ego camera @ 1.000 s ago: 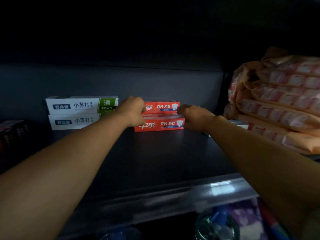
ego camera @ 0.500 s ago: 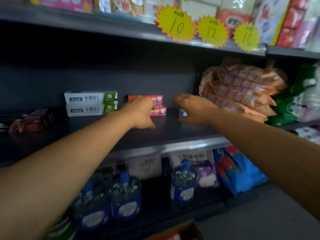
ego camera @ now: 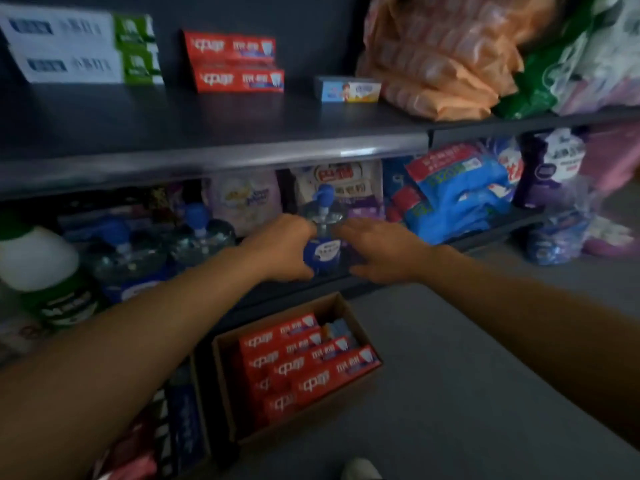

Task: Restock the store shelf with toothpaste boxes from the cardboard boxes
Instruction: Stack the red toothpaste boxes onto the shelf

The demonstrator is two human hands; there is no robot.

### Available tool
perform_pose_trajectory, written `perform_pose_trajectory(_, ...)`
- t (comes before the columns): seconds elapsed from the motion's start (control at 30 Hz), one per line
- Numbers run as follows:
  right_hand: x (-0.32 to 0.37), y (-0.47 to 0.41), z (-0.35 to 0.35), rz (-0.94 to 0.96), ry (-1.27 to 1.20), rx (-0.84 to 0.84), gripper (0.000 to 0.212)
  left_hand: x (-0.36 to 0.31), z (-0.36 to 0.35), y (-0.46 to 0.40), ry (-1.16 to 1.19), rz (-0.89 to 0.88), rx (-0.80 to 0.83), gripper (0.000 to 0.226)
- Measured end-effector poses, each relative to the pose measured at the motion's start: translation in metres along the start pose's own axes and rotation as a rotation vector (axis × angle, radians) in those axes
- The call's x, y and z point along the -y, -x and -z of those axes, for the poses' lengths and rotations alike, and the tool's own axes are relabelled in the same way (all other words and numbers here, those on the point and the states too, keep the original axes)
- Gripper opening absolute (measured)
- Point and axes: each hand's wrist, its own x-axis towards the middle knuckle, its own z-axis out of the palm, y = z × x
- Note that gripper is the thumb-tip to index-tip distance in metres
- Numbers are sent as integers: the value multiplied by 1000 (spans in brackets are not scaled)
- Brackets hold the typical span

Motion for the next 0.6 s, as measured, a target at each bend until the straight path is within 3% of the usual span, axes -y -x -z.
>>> perform_pose_trajectory(0.2,2,22,-96,19,-151,160,49,8,-92,-2,78,40,196,38)
perform_pose_trajectory(0.33,3,31,-148,50,-256,316,64,13,-132,-2,117,86,281,32)
perform_pose_trajectory(0.6,-4,54,-216,21,-180,553,70,11,-189,-3,169,85,331,50)
